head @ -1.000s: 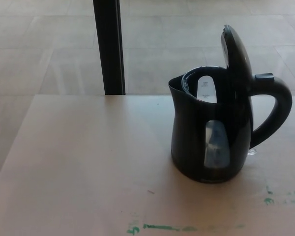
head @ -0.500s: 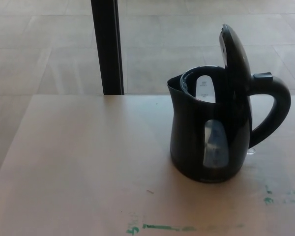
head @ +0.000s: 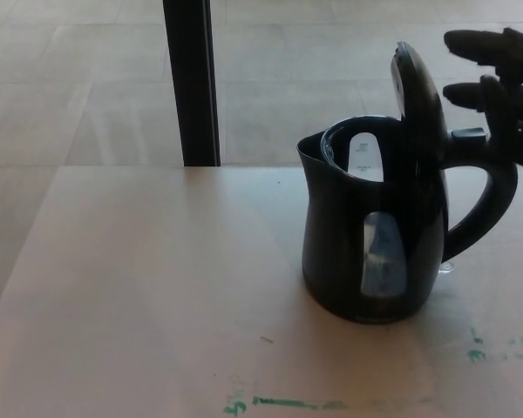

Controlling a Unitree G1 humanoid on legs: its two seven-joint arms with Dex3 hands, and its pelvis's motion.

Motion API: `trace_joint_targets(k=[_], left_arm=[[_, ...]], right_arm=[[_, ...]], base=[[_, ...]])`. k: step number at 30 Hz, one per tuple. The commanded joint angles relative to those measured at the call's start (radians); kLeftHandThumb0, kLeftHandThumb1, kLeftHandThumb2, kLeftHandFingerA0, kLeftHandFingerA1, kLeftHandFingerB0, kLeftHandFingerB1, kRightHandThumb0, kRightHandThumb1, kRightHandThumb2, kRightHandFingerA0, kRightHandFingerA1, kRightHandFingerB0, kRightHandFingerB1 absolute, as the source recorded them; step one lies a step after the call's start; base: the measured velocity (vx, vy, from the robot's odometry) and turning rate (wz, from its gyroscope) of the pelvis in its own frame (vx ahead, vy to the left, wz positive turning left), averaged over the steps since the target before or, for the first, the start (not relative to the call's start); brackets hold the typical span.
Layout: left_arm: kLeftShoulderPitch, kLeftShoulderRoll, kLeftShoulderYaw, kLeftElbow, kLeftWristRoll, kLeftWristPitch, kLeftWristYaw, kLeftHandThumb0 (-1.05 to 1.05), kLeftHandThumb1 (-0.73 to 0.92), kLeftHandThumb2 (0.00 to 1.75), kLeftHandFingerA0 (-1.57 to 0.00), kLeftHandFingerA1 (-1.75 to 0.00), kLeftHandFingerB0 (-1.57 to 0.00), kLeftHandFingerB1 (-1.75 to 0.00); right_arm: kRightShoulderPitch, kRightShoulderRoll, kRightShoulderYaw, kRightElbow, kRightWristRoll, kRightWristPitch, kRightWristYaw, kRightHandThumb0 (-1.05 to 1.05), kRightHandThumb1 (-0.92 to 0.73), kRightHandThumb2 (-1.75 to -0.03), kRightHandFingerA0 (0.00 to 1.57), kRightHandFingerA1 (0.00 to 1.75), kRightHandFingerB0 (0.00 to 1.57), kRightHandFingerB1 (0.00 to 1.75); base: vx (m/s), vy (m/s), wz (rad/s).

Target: The robot uses its right hand to push down on the lid of a kettle kept in the middle of the desk to close it

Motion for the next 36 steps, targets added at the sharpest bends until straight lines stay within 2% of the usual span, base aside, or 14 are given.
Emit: trace_joint_targets(k=[1, 8, 10, 11, 22, 23, 27, 28, 30, 31, 32, 33, 34, 36], left_arm=[[0.01, 0.019, 0.005, 0.004, -0.013, 0.011, -0.008, -0.91, 0.82, 0.65, -0.72, -0.64, -0.67, -0.6], [0.014, 0.022, -0.003, 0.026, -0.003, -0.01, -0.011, -0.94, 0.79, 0.66, -0.7, -0.65, -0.62, -0.59], [0.006, 0.026, -0.002, 0.048, -0.007, -0.015, -0.021, -0.93, 0.61, 1.0, -0.66, -0.69, -0.64, -0.66], [0.007, 0.026, -0.001, 0.048, -0.012, -0.009, -0.024, -0.92, 0.81, 0.65, -0.7, -0.64, -0.65, -0.59], [0.017, 0.039, -0.017, 0.039, -0.012, 0.002, -0.037, -0.93, 0.81, 0.65, -0.66, -0.63, -0.58, -0.58], [0.016, 0.04, -0.021, 0.04, -0.009, -0.003, -0.038, -0.94, 0.8, 0.64, -0.68, -0.62, -0.62, -0.57], [0.018, 0.044, -0.03, 0.039, -0.004, -0.014, -0.044, -0.95, 0.8, 0.65, -0.67, -0.61, -0.61, -0.56], [0.02, 0.044, -0.03, 0.031, -0.006, -0.011, -0.043, -0.95, 0.79, 0.64, -0.67, -0.6, -0.61, -0.56], [0.011, 0.041, -0.018, 0.033, -0.025, 0.012, -0.037, -0.97, 0.77, 0.64, -0.67, -0.61, -0.6, -0.57], [0.016, 0.041, -0.022, 0.022, -0.023, 0.017, -0.035, -0.97, 0.78, 0.64, -0.67, -0.61, -0.6, -0.56], [0.018, 0.043, -0.023, 0.008, -0.024, 0.024, -0.034, -0.98, 0.74, 0.66, -0.67, -0.62, -0.58, -0.57], [0.02, 0.044, -0.024, 0.001, -0.023, 0.023, -0.034, -0.88, 0.57, 1.09, -0.65, -0.69, -0.48, -0.59], [0.021, 0.045, -0.029, -0.003, -0.016, 0.013, -0.037, -0.96, 0.81, 0.65, -0.69, -0.6, -0.6, -0.56], [0.011, 0.052, -0.041, 0.019, 0.003, -0.01, -0.036, -0.98, 0.81, 0.65, -0.72, -0.58, -0.62, -0.55]], right_arm=[[-0.044, 0.025, 0.06, 0.085, -0.098, -0.01, 0.013, -0.78, -0.92, -0.73, 0.37, 0.42, 0.3, 0.34], [-0.106, 0.012, 0.141, 0.176, -0.209, -0.059, -0.004, -0.92, -0.84, -0.83, 0.37, 0.48, 0.33, 0.38], [-0.13, 0.027, 0.141, 0.162, -0.201, -0.038, -0.001, -0.85, -0.92, -0.71, 0.39, 0.45, 0.36, 0.34], [-0.146, 0.039, 0.146, 0.162, -0.206, -0.041, -0.003, -0.91, -0.79, -0.85, 0.38, 0.49, 0.31, 0.39], [-0.216, 0.058, 0.246, 0.128, -0.322, -0.07, 0.035, -0.88, -0.92, -0.71, 0.35, 0.45, 0.36, 0.34], [-0.214, 0.062, 0.256, 0.119, -0.332, -0.07, 0.032, -0.88, -0.78, -1.19, 0.32, 0.55, 0.31, 0.48], [-0.213, 0.034, 0.332, 0.108, -0.429, -0.077, 0.039, -0.89, -0.92, -0.75, 0.32, 0.46, 0.35, 0.35], [-0.206, 0.023, 0.344, 0.102, -0.438, -0.069, 0.053, -0.9, -0.81, -1.22, 0.27, 0.54, 0.29, 0.48], [-0.195, 0.012, 0.363, 0.133, -0.447, -0.103, 0.055, -0.87, -0.8, -1.19, 0.28, 0.55, 0.26, 0.48], [-0.186, 0.008, 0.376, 0.151, -0.461, -0.115, 0.048, -0.84, -0.92, -0.7, 0.32, 0.44, 0.34, 0.35], [-0.183, 0.0, 0.388, 0.17, -0.478, -0.135, 0.041, -0.85, -0.92, -0.7, 0.34, 0.45, 0.34, 0.36], [-0.181, -0.007, 0.399, 0.183, -0.49, -0.145, 0.042, -0.85, -0.92, -0.7, 0.34, 0.44, 0.33, 0.35], [-0.179, -0.014, 0.412, 0.195, -0.505, -0.15, 0.046, -0.86, -0.92, -0.7, 0.34, 0.44, 0.33, 0.35], [-0.177, -0.03, 0.44, 0.22, -0.545, -0.175, 0.034, -0.85, -0.92, -0.71, 0.33, 0.45, 0.33, 0.36]], base=[[0.0, 0.0, 0.0], [0.0, 0.0, 0.0], [0.0, 0.0, 0.0], [0.0, 0.0, 0.0], [0.0, 0.0, 0.0], [0.0, 0.0, 0.0], [0.0, 0.0, 0.0], [0.0, 0.0, 0.0], [0.0, 0.0, 0.0], [0.0, 0.0, 0.0], [0.0, 0.0, 0.0], [0.0, 0.0, 0.0], [0.0, 0.0, 0.0], [0.0, 0.0, 0.0]])
